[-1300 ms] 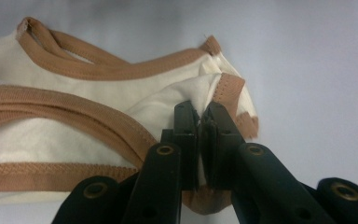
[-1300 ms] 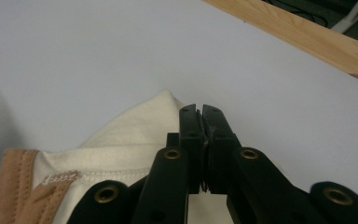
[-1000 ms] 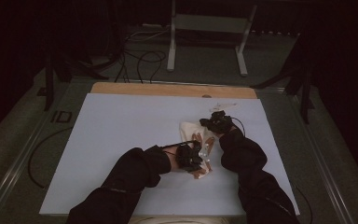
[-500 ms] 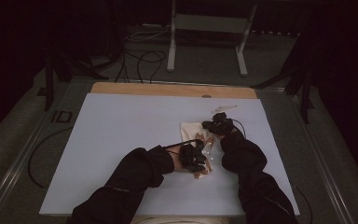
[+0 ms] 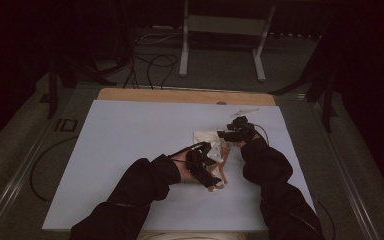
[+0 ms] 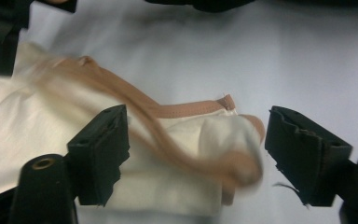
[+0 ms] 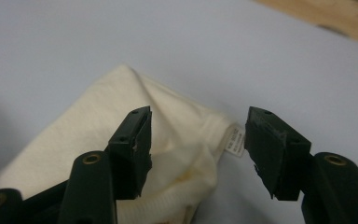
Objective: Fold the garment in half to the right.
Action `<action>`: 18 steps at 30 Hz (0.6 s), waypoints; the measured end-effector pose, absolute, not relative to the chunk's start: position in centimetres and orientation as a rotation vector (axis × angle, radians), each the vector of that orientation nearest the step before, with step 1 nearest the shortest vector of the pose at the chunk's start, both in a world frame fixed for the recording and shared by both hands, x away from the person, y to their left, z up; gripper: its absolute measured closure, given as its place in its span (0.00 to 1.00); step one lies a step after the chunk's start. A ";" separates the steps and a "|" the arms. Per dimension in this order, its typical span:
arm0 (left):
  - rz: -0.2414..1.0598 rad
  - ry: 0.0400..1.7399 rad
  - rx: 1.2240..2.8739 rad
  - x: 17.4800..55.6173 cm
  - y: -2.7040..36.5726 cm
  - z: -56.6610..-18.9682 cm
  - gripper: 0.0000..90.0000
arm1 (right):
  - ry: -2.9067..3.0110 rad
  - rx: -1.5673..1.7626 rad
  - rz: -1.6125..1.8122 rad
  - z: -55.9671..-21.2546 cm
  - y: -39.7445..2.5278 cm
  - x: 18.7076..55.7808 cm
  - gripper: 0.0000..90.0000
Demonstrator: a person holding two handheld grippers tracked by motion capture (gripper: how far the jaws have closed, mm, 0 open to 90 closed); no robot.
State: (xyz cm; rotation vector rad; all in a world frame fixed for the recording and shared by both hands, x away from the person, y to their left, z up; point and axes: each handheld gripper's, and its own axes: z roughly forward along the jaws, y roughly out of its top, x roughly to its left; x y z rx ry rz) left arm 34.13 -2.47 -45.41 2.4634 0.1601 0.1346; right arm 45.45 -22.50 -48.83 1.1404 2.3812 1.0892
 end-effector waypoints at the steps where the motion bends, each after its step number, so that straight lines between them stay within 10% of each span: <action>1: 0.124 0.160 2.452 34.1 -2.1 -45.3 0.16 | 2.377 1.134 1.086 -48.5 -22.5 45.4 0.45; 18: 0.120 0.385 2.353 33.6 5.5 -45.6 0.02 | 2.396 1.184 0.993 -48.8 -23.8 45.0 0.56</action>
